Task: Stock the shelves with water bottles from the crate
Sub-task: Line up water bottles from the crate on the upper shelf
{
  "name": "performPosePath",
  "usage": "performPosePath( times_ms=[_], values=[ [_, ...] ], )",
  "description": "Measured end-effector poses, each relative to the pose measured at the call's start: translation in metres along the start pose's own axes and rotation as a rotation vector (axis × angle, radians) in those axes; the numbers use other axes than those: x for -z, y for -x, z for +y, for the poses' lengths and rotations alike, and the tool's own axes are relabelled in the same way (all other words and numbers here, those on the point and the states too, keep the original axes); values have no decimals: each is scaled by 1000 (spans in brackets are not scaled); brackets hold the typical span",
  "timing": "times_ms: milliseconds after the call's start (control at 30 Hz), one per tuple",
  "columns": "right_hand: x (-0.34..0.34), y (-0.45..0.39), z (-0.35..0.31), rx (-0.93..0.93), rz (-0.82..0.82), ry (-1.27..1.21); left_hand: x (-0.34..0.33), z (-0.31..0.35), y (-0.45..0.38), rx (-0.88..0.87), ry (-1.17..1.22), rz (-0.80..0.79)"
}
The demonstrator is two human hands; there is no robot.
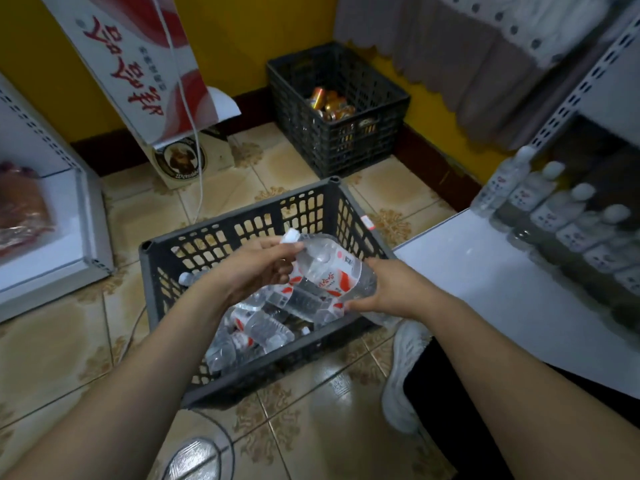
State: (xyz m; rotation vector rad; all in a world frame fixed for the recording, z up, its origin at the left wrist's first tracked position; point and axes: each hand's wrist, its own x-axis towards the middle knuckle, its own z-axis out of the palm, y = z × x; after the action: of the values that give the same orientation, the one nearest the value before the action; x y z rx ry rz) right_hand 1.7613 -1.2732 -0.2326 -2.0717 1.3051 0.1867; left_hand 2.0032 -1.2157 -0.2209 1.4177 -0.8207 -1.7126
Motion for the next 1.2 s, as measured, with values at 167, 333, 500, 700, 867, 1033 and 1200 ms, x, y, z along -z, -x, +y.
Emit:
performPosePath(
  times_ms=[167, 333, 500, 700, 867, 1033, 1200],
  values=[
    [49, 36, 5, 36, 131, -109, -64, 48, 6, -263, 36, -8],
    [100, 100, 15, 37, 340, -179, -141, 105, 24, -469, -43, -70],
    [147, 196, 19, 26, 646, -187, -224, 171, 74, -646, -159, -176],
    [191, 313, -6, 54, 811, -134, -298, 246, 161, -822, -328, -307],
    [236, 372, -21, -25, 948, -86, -349, 296, 211, -1007, -410, -334],
    [248, 371, -7, -140, 1074, -127, -398, 322, 207, -1057, -551, -358],
    [267, 348, 17, -203, 1094, -261, -429, 330, 160, -1038, -619, -344]
  ],
)
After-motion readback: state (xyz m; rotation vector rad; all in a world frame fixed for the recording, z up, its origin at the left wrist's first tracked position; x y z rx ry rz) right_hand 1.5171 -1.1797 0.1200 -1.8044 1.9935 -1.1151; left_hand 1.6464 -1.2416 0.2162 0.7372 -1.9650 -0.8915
